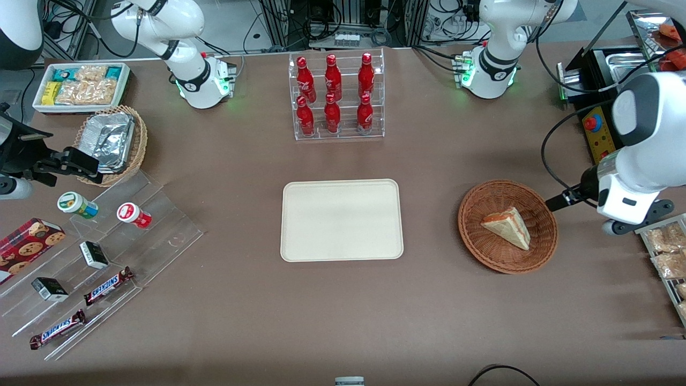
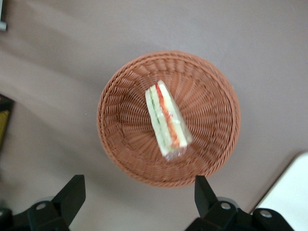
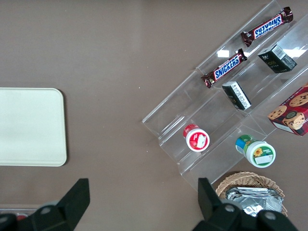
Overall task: Place sandwich from basket to tray
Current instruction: 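Move the left gripper over the wicker basket above the wrapped sandwich, then lower the left gripper and close it on the sandwich's crust edge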
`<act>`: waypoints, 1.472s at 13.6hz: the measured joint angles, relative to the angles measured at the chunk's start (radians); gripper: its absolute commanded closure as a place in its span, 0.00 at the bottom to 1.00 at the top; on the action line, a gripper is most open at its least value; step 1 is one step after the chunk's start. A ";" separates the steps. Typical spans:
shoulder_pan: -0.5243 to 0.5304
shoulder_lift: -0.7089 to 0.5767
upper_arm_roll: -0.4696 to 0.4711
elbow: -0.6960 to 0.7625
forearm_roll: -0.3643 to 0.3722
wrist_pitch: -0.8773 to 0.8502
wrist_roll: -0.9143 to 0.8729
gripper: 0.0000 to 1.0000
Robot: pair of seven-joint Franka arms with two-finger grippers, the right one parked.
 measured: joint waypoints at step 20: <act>-0.078 0.038 -0.003 -0.391 0.000 0.588 -0.467 0.00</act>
